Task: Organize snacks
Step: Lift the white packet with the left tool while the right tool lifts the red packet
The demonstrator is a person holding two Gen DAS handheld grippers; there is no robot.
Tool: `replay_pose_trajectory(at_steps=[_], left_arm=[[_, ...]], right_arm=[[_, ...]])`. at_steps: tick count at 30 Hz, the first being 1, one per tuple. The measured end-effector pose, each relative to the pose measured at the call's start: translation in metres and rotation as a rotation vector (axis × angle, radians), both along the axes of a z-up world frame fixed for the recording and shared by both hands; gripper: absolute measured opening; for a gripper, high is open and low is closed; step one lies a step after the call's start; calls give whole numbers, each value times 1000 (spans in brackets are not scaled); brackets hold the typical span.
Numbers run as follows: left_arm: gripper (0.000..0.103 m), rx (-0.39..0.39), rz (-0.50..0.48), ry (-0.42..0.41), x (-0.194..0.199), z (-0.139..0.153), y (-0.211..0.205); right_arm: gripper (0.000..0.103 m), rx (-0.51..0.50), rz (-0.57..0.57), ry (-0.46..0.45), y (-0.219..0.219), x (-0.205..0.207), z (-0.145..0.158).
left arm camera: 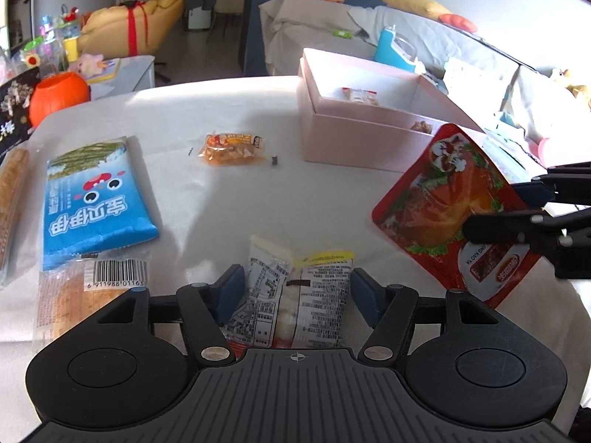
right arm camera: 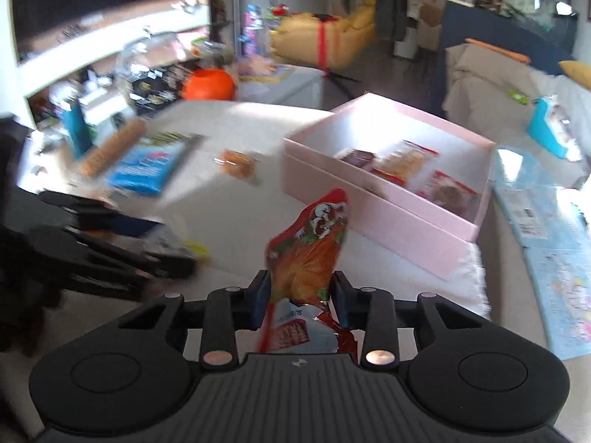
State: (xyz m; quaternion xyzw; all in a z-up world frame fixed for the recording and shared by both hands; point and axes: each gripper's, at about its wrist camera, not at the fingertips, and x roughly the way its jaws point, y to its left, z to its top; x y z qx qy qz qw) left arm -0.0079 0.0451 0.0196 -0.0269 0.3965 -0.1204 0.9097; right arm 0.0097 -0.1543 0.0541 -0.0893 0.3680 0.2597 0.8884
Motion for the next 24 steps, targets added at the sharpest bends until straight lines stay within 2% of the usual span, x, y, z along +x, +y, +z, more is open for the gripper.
replay_pose_trajectory(at_steps=[2, 7, 10, 14, 17, 19, 21, 24], left_arm=[[68, 1, -2, -2, 0, -1, 0], [68, 49, -39, -25, -4, -3, -5], [69, 85, -57, -30, -6, -4, -9], [68, 87, -59, -7, -3, -1, -9], [62, 84, -49, 20, -1, 3, -7], [61, 9, -69, 41, 0, 8, -2], [61, -55, -79, 26, 0, 16, 1], [61, -59, -87, -50, 1, 37, -2]], right_arm=[[59, -4, 12, 10, 5, 4, -5], [61, -65, -51, 94, 9, 31, -37], [60, -15, -62, 131, -3, 38, -45], [44, -12, -70, 123, -7, 31, -40], [35, 13, -63, 105, -12, 25, -32], [31, 48, -59, 97, -16, 24, -24], [28, 83, -59, 86, -19, 23, -15], [23, 135, -67, 64, -27, 23, 1]])
